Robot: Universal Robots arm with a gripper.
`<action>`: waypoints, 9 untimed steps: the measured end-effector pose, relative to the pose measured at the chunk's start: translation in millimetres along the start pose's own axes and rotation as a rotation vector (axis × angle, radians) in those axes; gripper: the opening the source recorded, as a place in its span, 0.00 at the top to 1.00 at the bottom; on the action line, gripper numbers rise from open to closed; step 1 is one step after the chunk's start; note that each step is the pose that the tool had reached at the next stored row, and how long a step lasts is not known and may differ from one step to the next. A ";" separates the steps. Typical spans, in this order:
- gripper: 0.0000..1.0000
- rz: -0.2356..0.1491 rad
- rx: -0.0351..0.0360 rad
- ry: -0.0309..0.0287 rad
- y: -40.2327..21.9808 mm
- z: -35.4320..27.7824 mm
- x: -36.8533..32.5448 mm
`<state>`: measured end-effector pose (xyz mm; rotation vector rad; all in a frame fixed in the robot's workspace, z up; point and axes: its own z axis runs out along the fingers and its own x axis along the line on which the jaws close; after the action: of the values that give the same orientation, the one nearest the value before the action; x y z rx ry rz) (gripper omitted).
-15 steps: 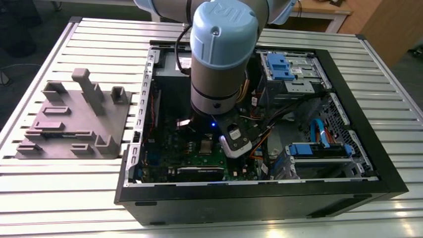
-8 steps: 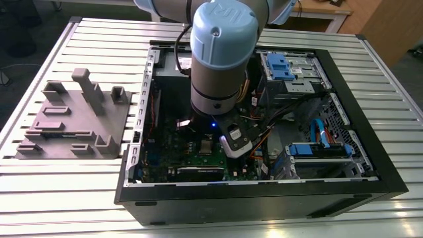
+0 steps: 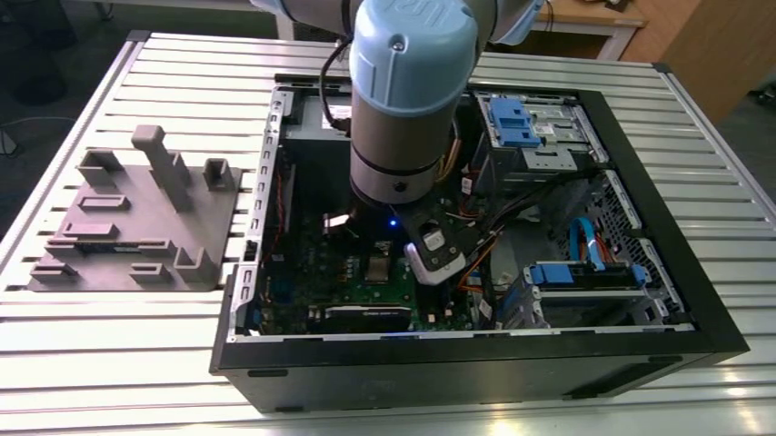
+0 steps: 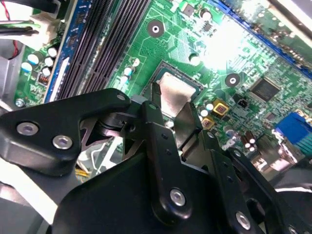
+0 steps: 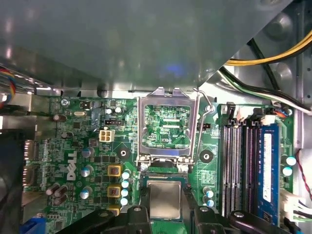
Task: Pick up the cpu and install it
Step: 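Place the cpu into insertion slot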
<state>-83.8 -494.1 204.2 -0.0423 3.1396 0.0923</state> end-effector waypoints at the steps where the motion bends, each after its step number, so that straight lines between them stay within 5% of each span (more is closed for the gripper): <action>1: 0.62 0.000 -0.0001 0.0000 0.1 -2.0 0.0; 4: 0.63 0.000 0.0000 0.0003 0.5 -7.9 0.0; 9: 0.81 0.000 -0.0002 0.0007 0.7 -11.4 0.0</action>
<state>-83.7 -494.0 215.6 -0.0422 3.1403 0.0926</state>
